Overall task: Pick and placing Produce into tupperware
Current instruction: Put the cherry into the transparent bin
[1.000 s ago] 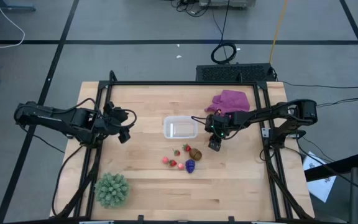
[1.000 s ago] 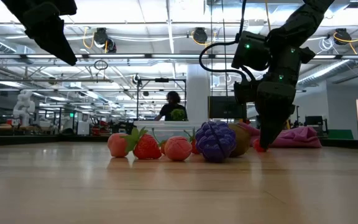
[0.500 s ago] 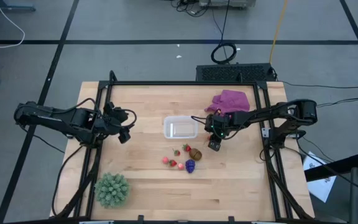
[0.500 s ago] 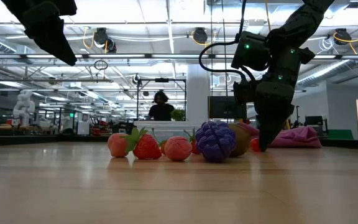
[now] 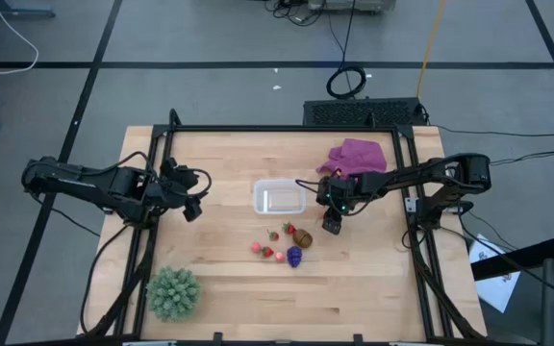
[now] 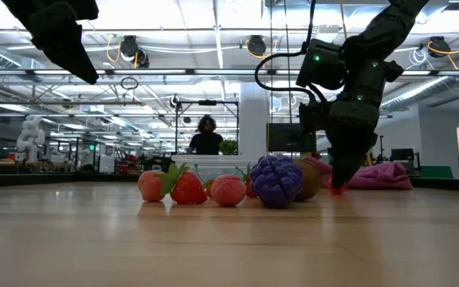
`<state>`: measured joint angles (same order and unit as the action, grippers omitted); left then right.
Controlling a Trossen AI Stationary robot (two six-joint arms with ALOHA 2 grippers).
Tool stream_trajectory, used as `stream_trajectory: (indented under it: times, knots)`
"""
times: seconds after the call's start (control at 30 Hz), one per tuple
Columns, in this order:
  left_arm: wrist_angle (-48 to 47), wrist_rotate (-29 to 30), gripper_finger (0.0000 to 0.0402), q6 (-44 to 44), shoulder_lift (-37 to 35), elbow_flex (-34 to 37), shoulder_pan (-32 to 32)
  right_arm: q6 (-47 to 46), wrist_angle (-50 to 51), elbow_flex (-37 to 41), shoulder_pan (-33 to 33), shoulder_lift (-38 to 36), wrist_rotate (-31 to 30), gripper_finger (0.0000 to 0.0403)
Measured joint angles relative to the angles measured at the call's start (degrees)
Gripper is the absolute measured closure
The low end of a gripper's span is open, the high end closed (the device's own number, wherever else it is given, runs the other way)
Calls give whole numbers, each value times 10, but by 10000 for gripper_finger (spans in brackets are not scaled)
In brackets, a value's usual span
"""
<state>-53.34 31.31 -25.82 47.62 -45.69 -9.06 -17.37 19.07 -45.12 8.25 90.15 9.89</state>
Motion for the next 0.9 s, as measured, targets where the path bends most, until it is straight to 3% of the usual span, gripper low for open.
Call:
stream_trajectory:
  times: [0.9]
  knots:
    - [0,-4,121,0,0,0,0,1,7,0,0,0,-10,234]
